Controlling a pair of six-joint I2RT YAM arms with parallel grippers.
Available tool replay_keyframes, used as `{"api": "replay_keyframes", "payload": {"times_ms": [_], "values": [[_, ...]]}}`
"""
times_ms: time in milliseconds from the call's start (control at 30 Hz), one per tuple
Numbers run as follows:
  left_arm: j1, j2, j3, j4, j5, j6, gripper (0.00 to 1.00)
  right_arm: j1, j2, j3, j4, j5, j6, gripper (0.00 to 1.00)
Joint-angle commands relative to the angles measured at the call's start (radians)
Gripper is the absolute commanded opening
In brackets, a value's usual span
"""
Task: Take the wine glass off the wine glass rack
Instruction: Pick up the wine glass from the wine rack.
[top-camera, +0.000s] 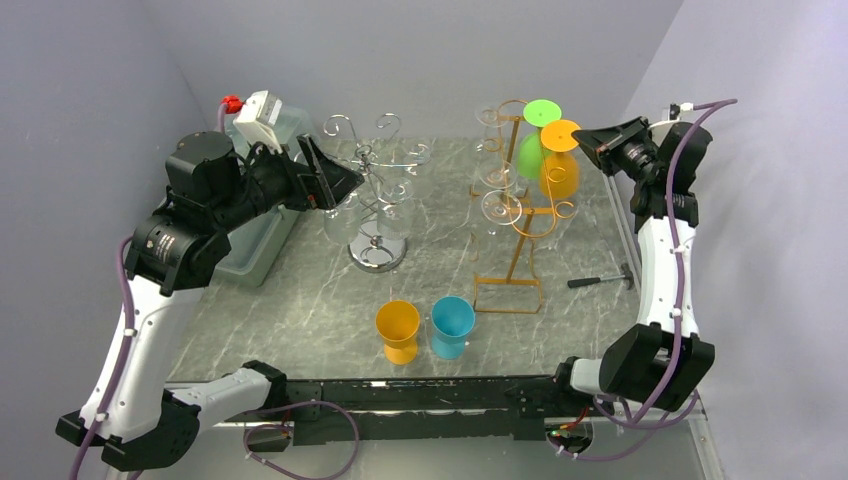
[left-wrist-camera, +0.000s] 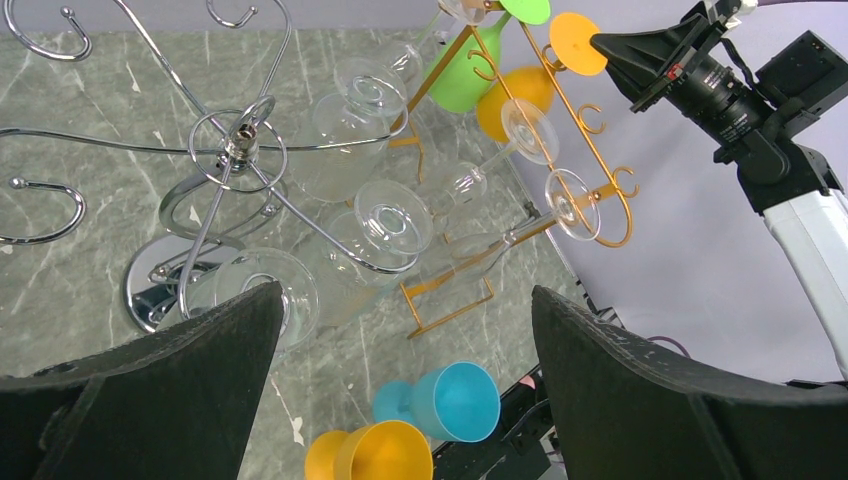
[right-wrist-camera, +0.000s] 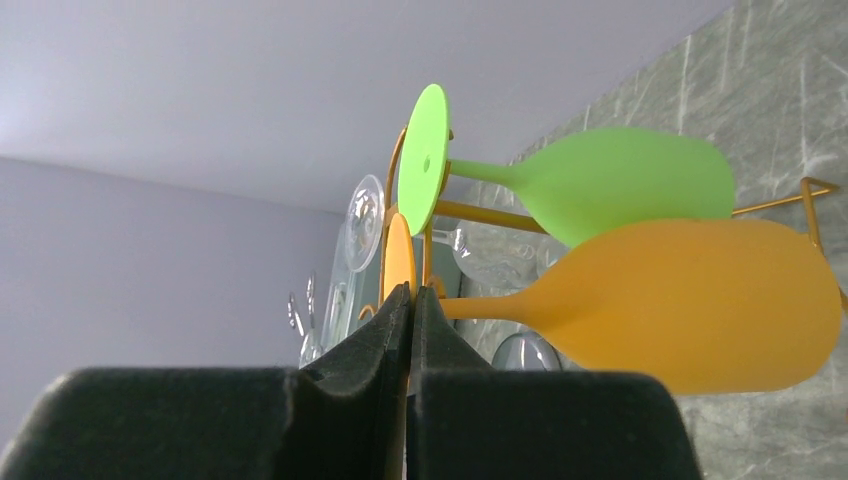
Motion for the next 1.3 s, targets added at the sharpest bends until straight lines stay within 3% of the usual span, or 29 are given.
{"api": "replay_keyframes", "payload": {"times_ms": [0,567,833,1000,1267], "values": [[0.003,-0.01,-0.001,0.05,0.012,-0.015,0.99,-0.005,-0.048,0.056,0.008,0.054,-0.021,0.0],[0.003,0.038,0.004,0.116,0.1,-0.056,0.99,-0.005,-0.128,0.223,-0.247,0.277,-0.221,0.0],[0.003,0.086,0.044,0.155,0.158,-0.083,0.99,0.022,-0.132,0.382,-0.272,0.264,-0.299,0.0],[0.003,0.129,0.109,0.174,0.188,-0.095,0.99,0.15,-0.099,0.513,-0.249,0.274,-0.357,0.0],[0.003,0.214,0.199,0.3,0.337,-0.17,0.93,0.5,-0.052,0.567,-0.129,0.27,-0.422,0.0]]}}
